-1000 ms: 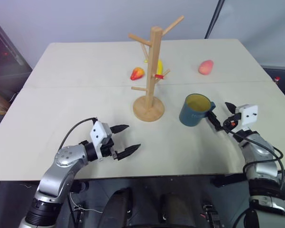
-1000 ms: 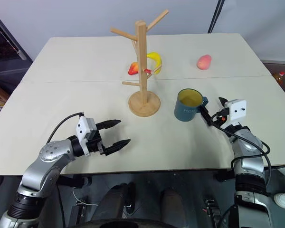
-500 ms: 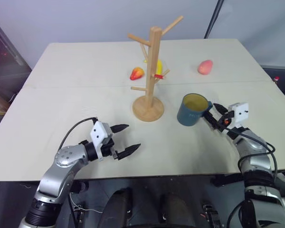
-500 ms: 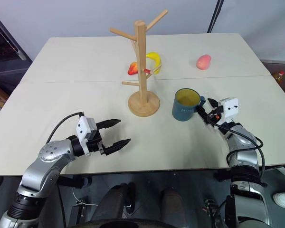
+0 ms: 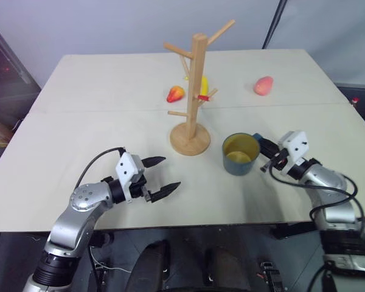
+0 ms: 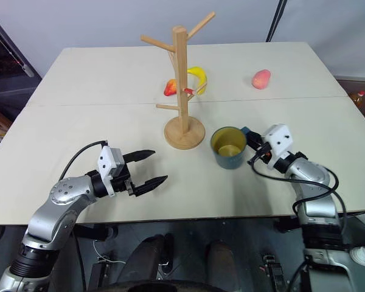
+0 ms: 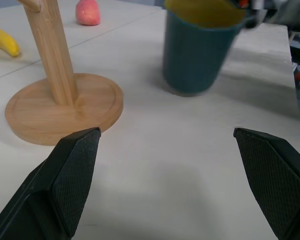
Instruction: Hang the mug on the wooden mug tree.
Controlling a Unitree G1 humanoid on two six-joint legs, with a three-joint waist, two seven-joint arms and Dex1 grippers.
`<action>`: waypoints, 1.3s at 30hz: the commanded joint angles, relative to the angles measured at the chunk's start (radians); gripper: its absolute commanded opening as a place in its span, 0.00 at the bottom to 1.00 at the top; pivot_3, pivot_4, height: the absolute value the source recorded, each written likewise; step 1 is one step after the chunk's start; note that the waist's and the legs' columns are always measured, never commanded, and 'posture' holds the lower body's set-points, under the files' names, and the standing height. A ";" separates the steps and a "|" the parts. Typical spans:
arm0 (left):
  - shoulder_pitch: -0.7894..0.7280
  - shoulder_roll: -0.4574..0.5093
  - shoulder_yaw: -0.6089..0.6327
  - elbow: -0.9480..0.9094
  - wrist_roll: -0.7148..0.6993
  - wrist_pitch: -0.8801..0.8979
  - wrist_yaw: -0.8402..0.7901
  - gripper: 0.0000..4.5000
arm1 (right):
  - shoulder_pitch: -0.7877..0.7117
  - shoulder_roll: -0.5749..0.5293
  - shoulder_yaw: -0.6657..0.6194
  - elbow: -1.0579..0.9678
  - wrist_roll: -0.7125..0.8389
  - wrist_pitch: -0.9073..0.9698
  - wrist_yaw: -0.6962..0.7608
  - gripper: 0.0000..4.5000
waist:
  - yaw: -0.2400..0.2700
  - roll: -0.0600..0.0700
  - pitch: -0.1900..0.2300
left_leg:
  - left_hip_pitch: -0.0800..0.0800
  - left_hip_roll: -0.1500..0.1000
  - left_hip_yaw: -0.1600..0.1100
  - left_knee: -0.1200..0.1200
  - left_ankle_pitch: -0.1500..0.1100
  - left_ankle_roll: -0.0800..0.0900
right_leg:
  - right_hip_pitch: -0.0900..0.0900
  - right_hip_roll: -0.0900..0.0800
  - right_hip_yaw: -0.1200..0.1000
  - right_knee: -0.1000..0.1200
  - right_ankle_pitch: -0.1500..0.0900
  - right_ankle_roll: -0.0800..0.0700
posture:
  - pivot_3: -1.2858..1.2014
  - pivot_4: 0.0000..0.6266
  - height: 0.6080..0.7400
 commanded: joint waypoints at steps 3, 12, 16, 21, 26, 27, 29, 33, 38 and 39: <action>-0.027 0.006 0.016 0.008 0.006 -0.036 -0.004 1.00 | -0.093 -0.067 0.054 -0.253 -0.056 0.118 -0.011 0.01 | 0.004 -0.001 0.000 | 0.000 0.000 0.000 0.000 0.000 0.000 | 0.000 0.000 0.000 -0.001 -0.001 -0.001 | 0.52 0.24 1.00; -0.041 0.010 0.042 0.013 -0.010 -0.058 -0.006 1.00 | -0.289 -0.091 0.162 -0.341 -0.135 0.330 -0.014 0.01 | -0.001 -0.002 0.001 | -0.001 0.000 0.000 0.000 0.000 0.000 | 0.000 -0.001 0.000 -0.002 -0.001 -0.001 | 0.52 0.24 1.00; -0.059 0.016 0.068 0.005 -0.031 -0.052 -0.004 1.00 | -0.374 -0.086 0.195 -0.350 -0.155 0.419 -0.017 0.01 | 0.001 -0.002 0.001 | -0.001 0.000 -0.001 0.000 0.000 0.000 | -0.001 -0.001 0.000 -0.002 -0.001 -0.001 | 0.52 0.24 1.00; -0.111 0.031 0.099 -0.011 -0.068 -0.027 -0.012 1.00 | -0.455 -0.073 0.222 -0.328 -0.172 0.470 -0.023 0.01 | 0.005 -0.002 0.001 | -0.002 0.000 -0.001 0.000 0.000 0.000 | 0.000 -0.001 0.000 -0.002 0.000 -0.001 | 0.52 0.24 1.00; -0.145 0.058 0.111 -0.043 -0.108 0.011 -0.023 1.00 | -0.489 -0.063 0.239 -0.302 -0.190 0.486 -0.029 0.01 | 0.003 -0.003 0.001 | -0.002 0.000 -0.001 0.000 0.000 0.000 | 0.000 -0.001 0.000 -0.002 0.001 0.001 | 0.52 0.24 1.00; -0.148 0.063 0.111 -0.054 -0.117 0.020 -0.024 1.00 | -0.492 -0.062 0.243 -0.297 -0.195 0.487 -0.031 0.01 | 0.003 -0.003 0.001 | -0.002 0.000 -0.001 0.000 0.000 0.000 | 0.000 -0.001 0.000 -0.002 0.001 0.001 | 0.52 0.24 1.00; -0.154 0.070 0.111 -0.071 -0.131 0.035 -0.025 1.00 | -0.498 -0.059 0.247 -0.286 -0.200 0.485 -0.033 0.01 | 0.001 -0.003 0.002 | -0.002 0.000 -0.001 0.000 0.000 0.000 | -0.001 -0.001 0.000 -0.002 0.001 0.001 | 0.52 0.24 1.00; -0.176 0.080 0.112 -0.102 -0.156 0.066 -0.024 1.00 | -0.508 -0.051 0.258 -0.247 -0.215 0.464 -0.035 0.01 | 0.001 -0.003 0.002 | -0.002 0.000 -0.001 0.000 0.000 0.000 | -0.001 -0.001 -0.001 -0.002 0.001 0.001 | 0.52 0.24 1.00; -0.201 0.086 0.110 -0.126 -0.179 0.097 -0.016 1.00 | -0.534 -0.033 0.276 -0.200 -0.235 0.439 -0.034 0.01 | -0.001 -0.003 0.002 | -0.002 0.000 -0.001 0.000 0.000 0.000 | 0.000 0.000 -0.001 -0.001 0.001 0.002 | 0.52 0.24 1.00; -0.203 0.087 0.110 -0.126 -0.180 0.099 -0.015 1.00 | -0.537 -0.030 0.278 -0.194 -0.238 0.436 -0.033 0.01 | -0.002 -0.003 0.002 | -0.002 0.000 0.000 0.000 0.000 0.000 | 0.000 0.000 -0.001 -0.001 0.001 0.002 | 0.52 0.24 1.00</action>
